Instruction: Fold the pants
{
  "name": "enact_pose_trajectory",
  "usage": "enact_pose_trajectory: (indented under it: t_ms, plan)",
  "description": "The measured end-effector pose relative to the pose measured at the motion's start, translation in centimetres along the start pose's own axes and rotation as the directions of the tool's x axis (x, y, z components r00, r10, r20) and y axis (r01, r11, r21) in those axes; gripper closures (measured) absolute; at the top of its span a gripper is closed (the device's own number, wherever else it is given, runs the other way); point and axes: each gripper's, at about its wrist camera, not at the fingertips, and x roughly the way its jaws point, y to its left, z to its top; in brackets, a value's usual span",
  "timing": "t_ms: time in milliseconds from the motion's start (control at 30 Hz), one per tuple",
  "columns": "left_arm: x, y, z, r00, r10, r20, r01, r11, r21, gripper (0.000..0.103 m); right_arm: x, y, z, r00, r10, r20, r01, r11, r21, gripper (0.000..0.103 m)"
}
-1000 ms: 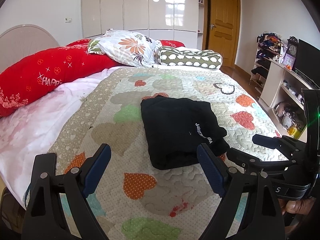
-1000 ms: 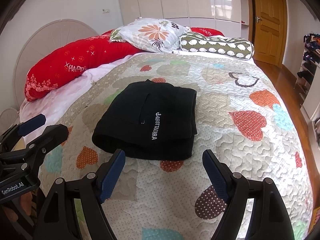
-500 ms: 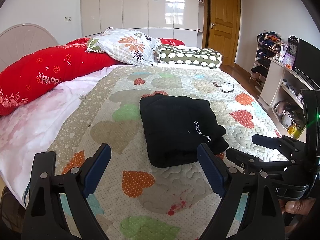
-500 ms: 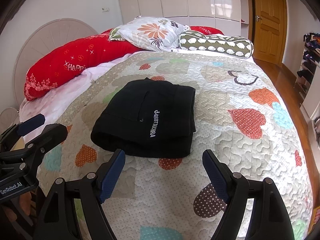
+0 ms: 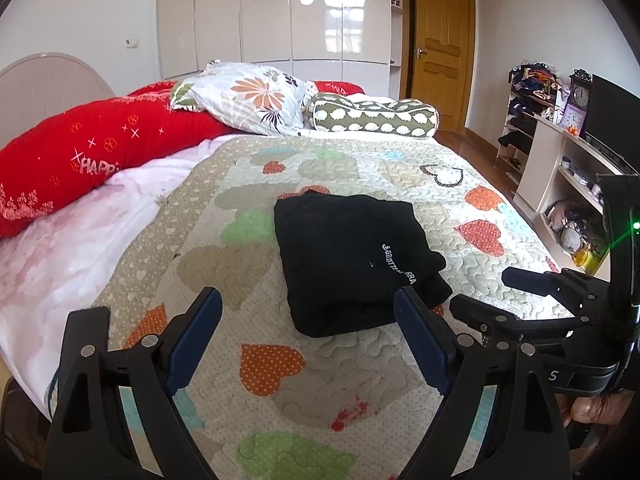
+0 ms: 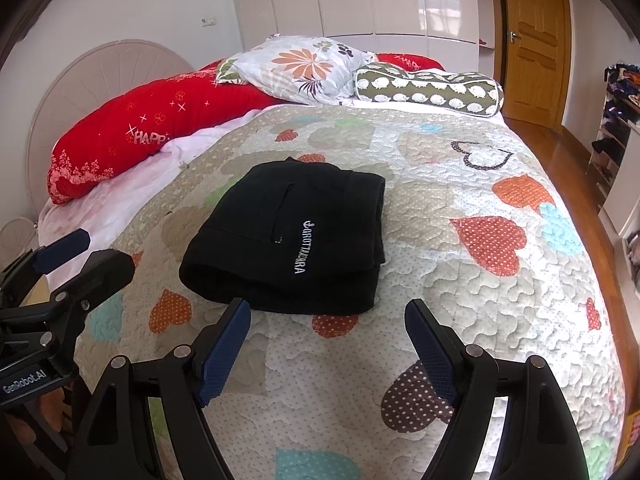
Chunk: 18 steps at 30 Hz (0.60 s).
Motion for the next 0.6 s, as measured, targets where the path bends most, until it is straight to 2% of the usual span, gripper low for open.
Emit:
enact_pose_trajectory:
  t_ms: [600]
  plan:
    - [1.1,-1.6,-0.2,0.999,-0.020,-0.043,0.021,1.000,0.019,0.015,-1.0,-3.7,-0.9,0.999,-0.048,-0.003,0.048,0.997,0.059,0.022]
